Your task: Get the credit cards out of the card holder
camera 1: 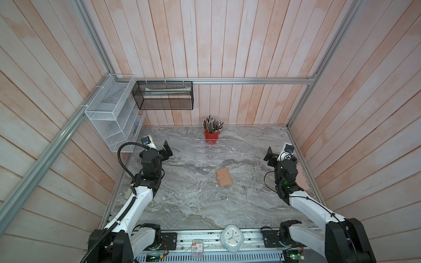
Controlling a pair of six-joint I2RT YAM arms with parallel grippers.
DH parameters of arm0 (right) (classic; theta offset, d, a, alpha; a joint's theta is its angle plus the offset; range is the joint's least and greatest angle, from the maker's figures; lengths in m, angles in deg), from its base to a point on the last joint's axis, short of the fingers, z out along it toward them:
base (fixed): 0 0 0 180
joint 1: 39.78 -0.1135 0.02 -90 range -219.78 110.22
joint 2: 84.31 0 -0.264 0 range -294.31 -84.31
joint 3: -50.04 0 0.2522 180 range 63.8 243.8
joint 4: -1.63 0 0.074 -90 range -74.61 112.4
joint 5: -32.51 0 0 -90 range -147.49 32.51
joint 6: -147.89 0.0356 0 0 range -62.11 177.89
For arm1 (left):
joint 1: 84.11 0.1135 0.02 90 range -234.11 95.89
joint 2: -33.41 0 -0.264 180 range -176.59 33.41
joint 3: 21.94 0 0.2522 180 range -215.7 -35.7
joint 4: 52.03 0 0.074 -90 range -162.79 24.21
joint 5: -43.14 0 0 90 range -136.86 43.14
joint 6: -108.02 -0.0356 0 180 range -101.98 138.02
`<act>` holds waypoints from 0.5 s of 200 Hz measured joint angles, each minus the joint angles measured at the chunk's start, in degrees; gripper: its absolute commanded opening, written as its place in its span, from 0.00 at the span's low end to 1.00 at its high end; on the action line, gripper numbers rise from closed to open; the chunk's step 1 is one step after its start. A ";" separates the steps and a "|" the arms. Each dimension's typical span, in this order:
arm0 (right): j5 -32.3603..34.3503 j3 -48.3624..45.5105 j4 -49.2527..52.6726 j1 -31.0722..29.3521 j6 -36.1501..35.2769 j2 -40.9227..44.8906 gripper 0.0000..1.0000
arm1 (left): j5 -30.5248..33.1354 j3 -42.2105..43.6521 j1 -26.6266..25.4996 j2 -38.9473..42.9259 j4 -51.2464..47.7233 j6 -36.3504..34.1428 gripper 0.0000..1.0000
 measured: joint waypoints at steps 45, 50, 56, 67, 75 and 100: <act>-3.80 9.73 18.23 -8.33 6.12 -0.35 0.98 | -8.61 -0.39 -8.61 8.57 -11.82 9.11 1.00; -5.03 10.36 19.89 -8.66 6.88 -0.39 0.98 | -9.86 -0.39 -9.09 9.46 -12.66 10.32 1.00; -6.73 10.97 21.86 -9.03 8.04 -0.44 0.98 | -11.30 -0.35 -9.42 10.36 -13.42 11.63 1.00; -10.16 11.63 24.92 -9.51 10.29 -0.52 0.98 | -13.84 0.09 -10.01 11.76 -13.99 14.27 1.00; -12.46 11.85 26.82 -9.81 11.76 -0.70 0.98 | -15.61 0.68 -10.36 12.57 -14.45 16.22 1.00; -18.78 12.72 32.96 -12.33 15.41 -2.78 0.98 | -20.26 3.08 -11.34 13.35 -15.34 21.49 1.00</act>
